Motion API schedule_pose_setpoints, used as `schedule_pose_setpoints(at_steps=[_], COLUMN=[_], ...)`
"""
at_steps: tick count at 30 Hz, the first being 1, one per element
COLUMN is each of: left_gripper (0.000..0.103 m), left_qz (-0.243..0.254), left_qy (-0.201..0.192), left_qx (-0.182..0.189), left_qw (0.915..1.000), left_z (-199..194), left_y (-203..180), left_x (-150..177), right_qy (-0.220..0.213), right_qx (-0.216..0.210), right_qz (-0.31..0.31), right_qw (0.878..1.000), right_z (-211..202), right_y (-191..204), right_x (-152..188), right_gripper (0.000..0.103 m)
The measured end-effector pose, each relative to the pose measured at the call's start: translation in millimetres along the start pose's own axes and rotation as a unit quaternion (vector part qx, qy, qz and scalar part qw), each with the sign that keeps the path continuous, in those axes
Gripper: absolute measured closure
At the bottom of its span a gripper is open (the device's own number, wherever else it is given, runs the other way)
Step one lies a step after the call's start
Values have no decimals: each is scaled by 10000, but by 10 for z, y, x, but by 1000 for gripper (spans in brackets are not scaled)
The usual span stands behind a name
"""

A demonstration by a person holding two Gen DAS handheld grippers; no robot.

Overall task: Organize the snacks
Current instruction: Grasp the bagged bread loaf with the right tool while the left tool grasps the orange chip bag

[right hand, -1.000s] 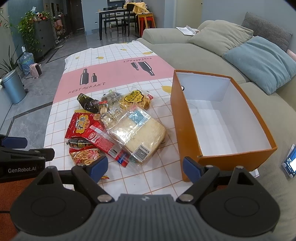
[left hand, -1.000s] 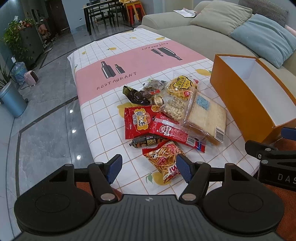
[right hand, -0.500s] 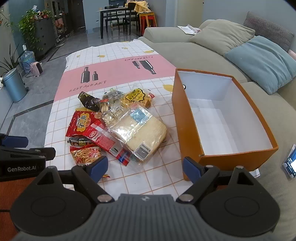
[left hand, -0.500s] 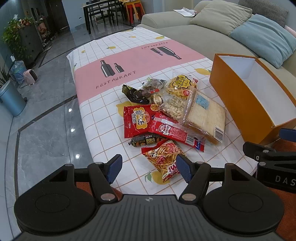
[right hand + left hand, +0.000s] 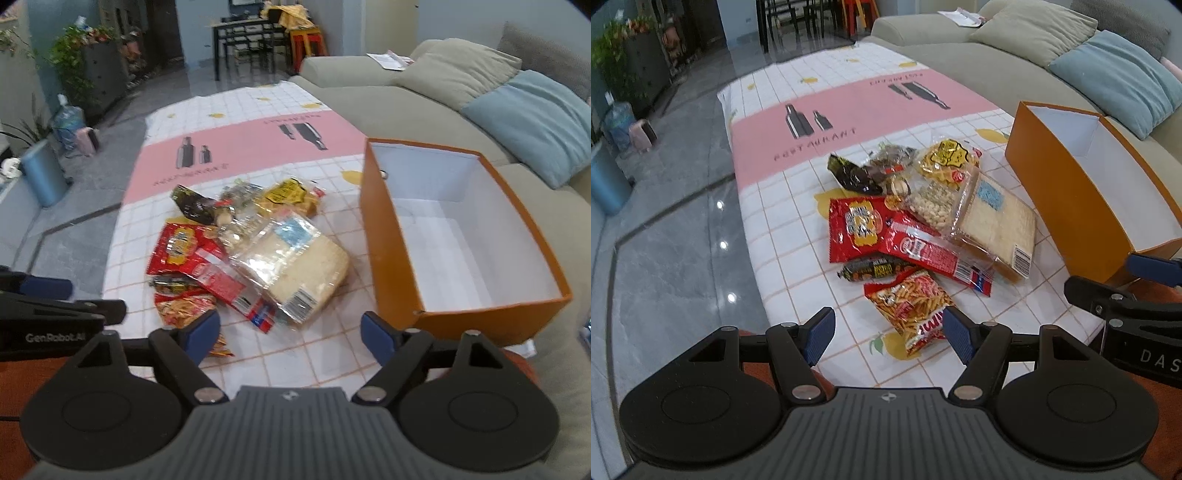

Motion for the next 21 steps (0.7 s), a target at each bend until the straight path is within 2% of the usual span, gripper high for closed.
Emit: schedule_pose_setpoints(at_steps=[2, 4, 7, 10, 18, 21], left_gripper=[24, 24, 24, 24, 24, 24], left_qz=[-66, -152, -479, -741, -1289, -1305], left_qy=[67, 141, 426, 665, 972, 1066], left_qx=[55, 118, 385, 473, 424, 277], left_qw=[9999, 9997, 9972, 9939, 9860, 9853], left_z=[37, 79, 182, 312, 702, 857], left_y=[12, 29, 61, 69, 90, 96], left_x=[-1, -8, -12, -8, -53, -60], right_qy=[-110, -145, -142, -67, 175, 273], right_qx=[-20, 34, -13, -89, -41, 27], right_qz=[-159, -401, -730, -967, -1519, -1737], right_qw=[9998, 9991, 9972, 9952, 9882, 9844], right_z=[23, 61, 152, 275, 649, 815], right_y=[13, 35, 82, 131, 175, 179], right_x=[-13, -23, -19, 7, 54, 49], right_gripper=[30, 38, 44, 47, 44, 38])
Point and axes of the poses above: each gripper's, at about its wrist camera, not at the fingertips, and z roughly the way its jaws point, y to its left, x to its underside, the point moved 7 cm from there along z, roughly the way its jaws point, and after that the axes turned 8 degrees about -z, right-handed, at the moved point
